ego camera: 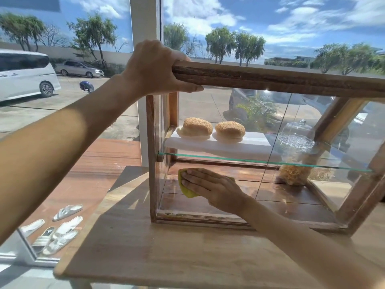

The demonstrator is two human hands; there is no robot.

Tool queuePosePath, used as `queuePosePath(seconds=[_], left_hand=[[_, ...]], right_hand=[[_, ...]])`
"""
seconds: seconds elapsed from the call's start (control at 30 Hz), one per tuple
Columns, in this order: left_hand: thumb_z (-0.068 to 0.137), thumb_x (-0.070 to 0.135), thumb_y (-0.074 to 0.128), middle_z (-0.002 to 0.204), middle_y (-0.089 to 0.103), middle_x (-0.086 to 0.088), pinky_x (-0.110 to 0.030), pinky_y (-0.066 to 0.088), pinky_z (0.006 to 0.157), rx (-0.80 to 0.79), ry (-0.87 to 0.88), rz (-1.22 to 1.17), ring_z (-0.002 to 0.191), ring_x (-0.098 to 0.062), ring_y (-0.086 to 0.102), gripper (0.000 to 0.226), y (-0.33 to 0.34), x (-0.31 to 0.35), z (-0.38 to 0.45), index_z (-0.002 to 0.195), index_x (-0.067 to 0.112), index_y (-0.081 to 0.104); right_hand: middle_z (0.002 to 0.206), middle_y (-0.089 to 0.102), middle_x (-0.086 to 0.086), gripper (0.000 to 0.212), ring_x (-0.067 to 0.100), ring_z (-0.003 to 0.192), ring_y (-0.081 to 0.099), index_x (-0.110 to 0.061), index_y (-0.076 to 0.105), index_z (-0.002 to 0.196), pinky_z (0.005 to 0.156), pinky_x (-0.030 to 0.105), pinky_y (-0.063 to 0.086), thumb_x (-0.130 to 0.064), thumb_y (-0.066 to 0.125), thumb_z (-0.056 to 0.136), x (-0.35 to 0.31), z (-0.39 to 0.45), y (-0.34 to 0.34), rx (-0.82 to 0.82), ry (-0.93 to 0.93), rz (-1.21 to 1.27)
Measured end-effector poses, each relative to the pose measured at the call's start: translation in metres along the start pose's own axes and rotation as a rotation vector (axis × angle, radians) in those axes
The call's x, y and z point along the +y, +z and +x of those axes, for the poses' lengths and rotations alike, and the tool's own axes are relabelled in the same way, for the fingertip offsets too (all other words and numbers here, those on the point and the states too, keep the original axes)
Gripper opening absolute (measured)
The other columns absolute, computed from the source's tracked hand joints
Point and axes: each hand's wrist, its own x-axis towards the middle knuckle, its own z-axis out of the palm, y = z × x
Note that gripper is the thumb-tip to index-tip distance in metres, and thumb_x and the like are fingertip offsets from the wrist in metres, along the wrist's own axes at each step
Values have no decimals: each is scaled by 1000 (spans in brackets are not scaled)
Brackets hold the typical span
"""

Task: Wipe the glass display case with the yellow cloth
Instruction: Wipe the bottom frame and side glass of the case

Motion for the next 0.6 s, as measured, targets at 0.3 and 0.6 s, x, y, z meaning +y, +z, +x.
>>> queuePosePath(seconds=[0.3,0.6], left_hand=[[70,84,37,56,66,-2,-23,45,60,-10,-5,14,51,-20,60,81,2,-2,0,99,17,73],[72,80,44,59,68,-2,-25,49,56,-6,-19,11,52,-21,62,77,0,0,-4,101,15,73]], right_hand=[[139,51,4,36,14,132,44,-11,55,132,114,29,30,-9,47,97,-43,-52,46,-171,-56,100],[138,53,5,40,18,130,46,-11,55,131,111,32,33,-14,26,103,-62,-59,32,-266,64,260]])
